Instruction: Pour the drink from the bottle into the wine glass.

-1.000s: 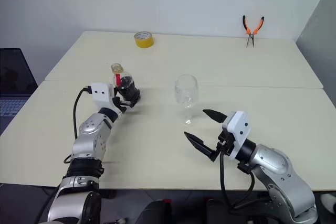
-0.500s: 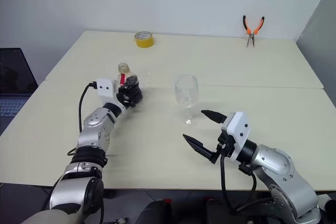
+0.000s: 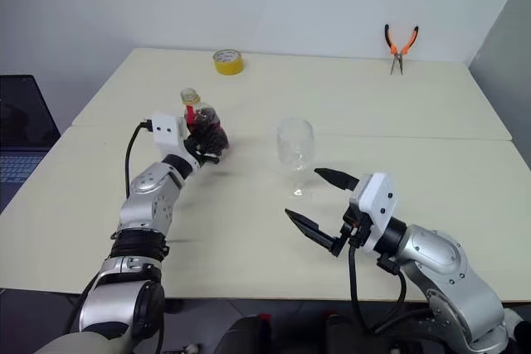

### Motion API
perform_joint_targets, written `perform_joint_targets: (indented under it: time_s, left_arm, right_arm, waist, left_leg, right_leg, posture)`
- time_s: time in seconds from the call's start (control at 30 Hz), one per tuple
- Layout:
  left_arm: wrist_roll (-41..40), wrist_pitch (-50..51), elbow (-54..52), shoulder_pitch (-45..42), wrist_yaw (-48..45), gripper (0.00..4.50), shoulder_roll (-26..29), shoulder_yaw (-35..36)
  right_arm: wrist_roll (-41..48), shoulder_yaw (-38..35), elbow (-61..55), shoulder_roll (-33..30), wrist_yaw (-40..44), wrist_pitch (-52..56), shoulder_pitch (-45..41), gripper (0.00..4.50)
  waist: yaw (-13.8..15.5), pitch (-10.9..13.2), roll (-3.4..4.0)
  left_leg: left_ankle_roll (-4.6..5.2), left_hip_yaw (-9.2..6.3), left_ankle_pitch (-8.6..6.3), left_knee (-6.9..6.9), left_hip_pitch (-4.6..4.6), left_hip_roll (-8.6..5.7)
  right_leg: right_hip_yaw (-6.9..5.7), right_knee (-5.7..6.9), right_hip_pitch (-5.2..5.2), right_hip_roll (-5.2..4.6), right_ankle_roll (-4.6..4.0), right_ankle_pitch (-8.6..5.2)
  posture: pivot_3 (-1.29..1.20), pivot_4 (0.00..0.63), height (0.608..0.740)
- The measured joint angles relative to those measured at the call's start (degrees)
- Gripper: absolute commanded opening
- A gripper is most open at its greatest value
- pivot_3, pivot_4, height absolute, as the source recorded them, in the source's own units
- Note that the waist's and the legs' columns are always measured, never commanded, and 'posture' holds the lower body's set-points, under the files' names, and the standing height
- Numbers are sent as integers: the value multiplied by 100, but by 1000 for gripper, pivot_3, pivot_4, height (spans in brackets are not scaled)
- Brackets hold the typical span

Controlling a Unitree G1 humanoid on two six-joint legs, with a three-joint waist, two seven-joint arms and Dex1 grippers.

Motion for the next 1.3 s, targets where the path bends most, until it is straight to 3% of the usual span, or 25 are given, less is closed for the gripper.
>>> perform_joint_targets:
  time_s: [0.17, 0.37, 1.3]
  left_arm:
    - [659, -352, -149, -245, -309, 738, 47, -797]
    - [1502, -1481, 14, -686, -398, 713, 114, -1529]
    - [2968, -4575, 2212, -1825, -106, 683, 736, -2033]
  right_arm:
    - [16, -5, -1, 61, -352, 212, -251, 4500]
    - [-9, -38, 16, 235, -709, 282, -467, 4500]
    - [-694, 275, 293, 726, -933, -110, -783, 4500]
  waist:
    - [4, 0, 0]
    - [2, 0, 0]
    - [-5, 1, -1]
  left_leg:
    - [-5, 4, 3, -1, 0, -2]
    - [1, 6, -1, -2, -3, -2]
    - [12, 9, -6, -1, -5, -4]
  right_leg:
    - [4, -2, -1, 0, 0, 0]
    - [6, 0, -5, 0, 0, 0]
    - [6, 0, -10, 1, 0, 0]
  posture:
    - [0, 150, 740]
    - [0, 150, 740]
    - [0, 150, 740]
